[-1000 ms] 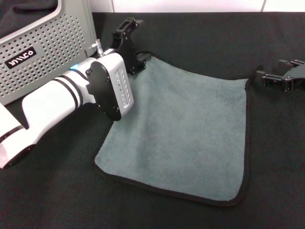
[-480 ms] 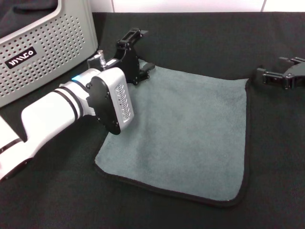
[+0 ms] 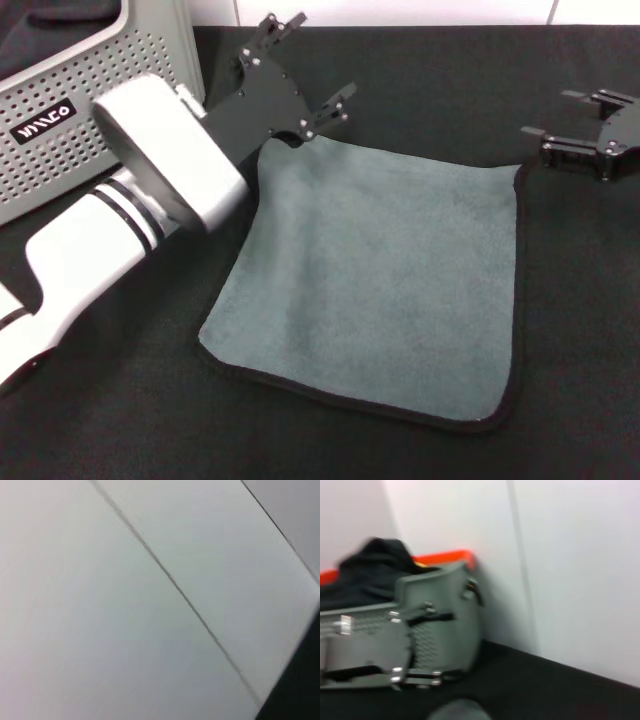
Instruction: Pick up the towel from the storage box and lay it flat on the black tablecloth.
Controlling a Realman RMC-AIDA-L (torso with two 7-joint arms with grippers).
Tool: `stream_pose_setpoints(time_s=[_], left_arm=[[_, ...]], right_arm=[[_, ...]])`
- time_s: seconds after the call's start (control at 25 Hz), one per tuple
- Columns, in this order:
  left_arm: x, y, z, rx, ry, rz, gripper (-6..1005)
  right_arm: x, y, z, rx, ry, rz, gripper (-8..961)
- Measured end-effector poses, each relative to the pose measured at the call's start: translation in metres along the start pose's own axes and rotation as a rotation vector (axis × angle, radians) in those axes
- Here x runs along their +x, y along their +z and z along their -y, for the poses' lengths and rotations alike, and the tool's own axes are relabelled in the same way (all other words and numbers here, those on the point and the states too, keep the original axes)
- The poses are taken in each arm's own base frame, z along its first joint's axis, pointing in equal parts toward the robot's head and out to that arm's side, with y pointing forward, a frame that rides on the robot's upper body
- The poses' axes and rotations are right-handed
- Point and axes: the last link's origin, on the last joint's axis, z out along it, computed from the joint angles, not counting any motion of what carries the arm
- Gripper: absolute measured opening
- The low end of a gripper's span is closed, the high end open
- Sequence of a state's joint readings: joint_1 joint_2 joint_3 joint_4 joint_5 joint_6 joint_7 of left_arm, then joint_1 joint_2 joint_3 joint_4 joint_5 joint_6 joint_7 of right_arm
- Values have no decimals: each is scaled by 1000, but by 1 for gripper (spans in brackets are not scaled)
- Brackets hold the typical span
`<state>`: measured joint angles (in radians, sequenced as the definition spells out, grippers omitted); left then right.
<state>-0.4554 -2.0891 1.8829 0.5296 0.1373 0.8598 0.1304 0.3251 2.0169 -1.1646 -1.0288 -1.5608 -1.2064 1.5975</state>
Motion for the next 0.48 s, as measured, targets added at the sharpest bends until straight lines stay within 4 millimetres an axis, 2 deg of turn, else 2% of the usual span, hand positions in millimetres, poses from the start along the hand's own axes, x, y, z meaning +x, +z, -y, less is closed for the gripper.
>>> stream_pose_setpoints(time_s=[0.28,0.44,0.48], left_arm=[[7,-20,16,-121,-503,-107,888],[18,-43,31,-295,-684,-189,888],[23,-57,40,-370,-725,-224,888]], right_arm=[[-18,-4,-29,-200,-64,69,799],[-28,-8,-44,-309,-115,103,799],[-34,-9,-51,-359,-142,111,799]])
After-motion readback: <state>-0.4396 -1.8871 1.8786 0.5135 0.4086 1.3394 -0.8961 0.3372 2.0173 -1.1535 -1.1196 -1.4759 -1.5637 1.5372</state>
